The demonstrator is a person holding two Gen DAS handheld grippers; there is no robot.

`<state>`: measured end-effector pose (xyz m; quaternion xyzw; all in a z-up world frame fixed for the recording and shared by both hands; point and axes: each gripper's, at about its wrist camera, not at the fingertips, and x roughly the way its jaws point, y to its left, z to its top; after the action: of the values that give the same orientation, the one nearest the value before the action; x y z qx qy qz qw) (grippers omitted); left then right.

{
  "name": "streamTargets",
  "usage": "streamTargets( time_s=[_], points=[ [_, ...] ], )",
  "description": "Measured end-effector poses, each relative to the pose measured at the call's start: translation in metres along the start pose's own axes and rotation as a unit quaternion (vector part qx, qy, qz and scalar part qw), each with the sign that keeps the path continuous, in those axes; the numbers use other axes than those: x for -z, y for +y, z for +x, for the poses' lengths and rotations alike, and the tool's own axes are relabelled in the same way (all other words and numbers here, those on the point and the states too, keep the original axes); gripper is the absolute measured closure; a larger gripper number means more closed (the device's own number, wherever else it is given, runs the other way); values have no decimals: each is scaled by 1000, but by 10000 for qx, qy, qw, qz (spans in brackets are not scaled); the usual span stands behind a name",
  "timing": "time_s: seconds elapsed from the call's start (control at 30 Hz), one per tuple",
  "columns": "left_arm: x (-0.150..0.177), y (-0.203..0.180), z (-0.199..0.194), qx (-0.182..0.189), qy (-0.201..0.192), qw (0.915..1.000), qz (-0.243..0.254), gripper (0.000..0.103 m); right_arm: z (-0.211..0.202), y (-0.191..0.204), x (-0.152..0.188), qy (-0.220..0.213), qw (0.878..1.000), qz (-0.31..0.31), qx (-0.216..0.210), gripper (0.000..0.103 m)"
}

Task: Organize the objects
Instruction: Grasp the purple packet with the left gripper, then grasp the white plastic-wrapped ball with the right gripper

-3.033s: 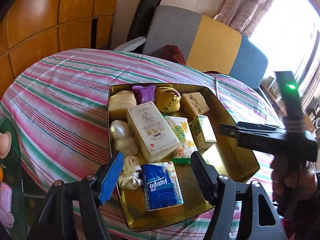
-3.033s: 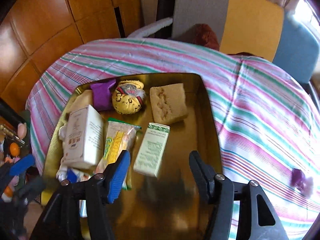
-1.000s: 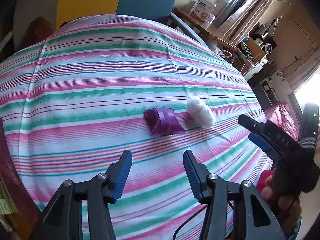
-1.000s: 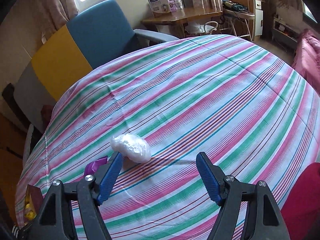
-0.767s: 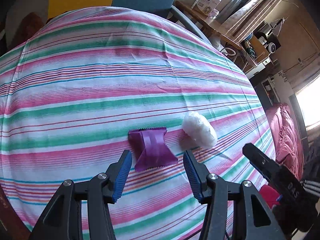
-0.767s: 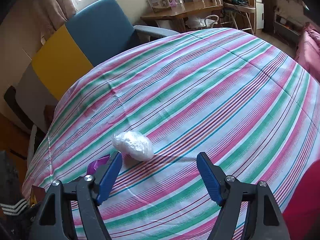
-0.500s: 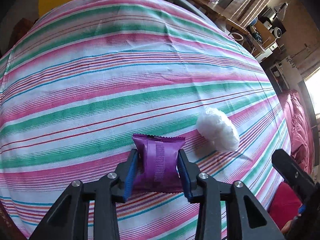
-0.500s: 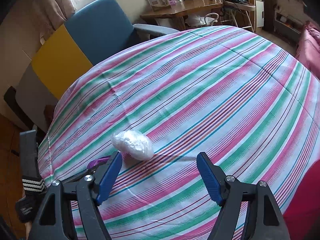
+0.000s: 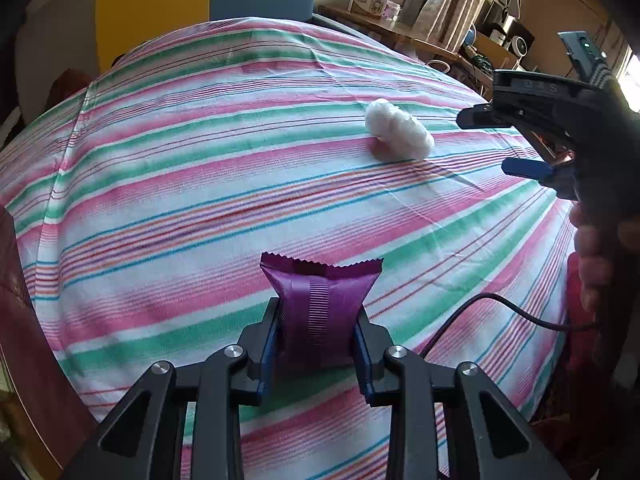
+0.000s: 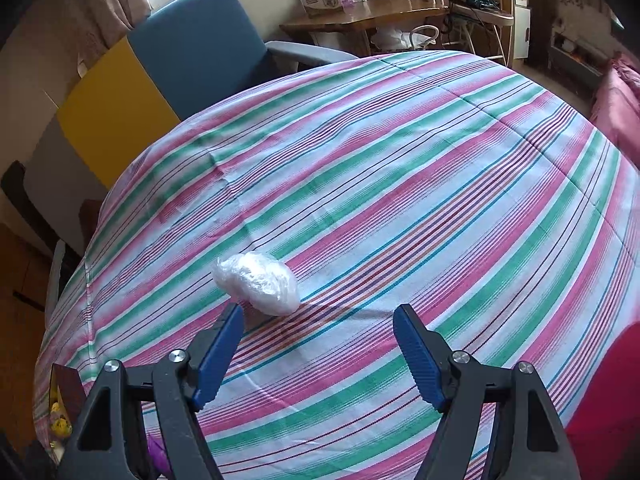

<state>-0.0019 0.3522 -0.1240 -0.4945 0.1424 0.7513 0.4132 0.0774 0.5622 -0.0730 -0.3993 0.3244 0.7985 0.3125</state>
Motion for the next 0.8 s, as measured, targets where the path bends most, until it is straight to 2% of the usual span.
streamTargets(
  time_s=[0.13, 0.3, 0.4, 0.53, 0.67, 0.73, 0.77, 0.8],
  points=[
    [4, 8, -4, 141, -56, 9998, -119, 72, 4, 7, 3, -37, 9996, -195, 222, 26],
    [3, 13, -9, 243, -86, 9993, -258, 72, 11, 19, 7, 75, 9982, -523, 291, 26],
    [5, 13, -24, 323, -208, 9991, -170, 72, 17, 33, 6, 167, 9952, -890, 383, 26],
    [9, 11, -40, 494, -311, 9982, -153, 72, 34, 64, -2, 147, 9818, -1734, 760, 26],
    [13, 13, -53, 583, -389, 9974, -174, 72, 64, 87, -8, 262, 9605, -2508, 1173, 29],
    [17, 17, -60, 586, -407, 9972, -236, 72, 78, 90, -10, 312, 9549, -2660, 1282, 45],
    [18, 18, -62, 583, -415, 9971, -260, 72, 83, 88, -11, 410, 9551, -2645, 1268, 66],
    [19, 20, -65, 569, -435, 9970, -287, 72, 87, 85, -11, 543, 9573, -2559, 1231, 70]
  ],
)
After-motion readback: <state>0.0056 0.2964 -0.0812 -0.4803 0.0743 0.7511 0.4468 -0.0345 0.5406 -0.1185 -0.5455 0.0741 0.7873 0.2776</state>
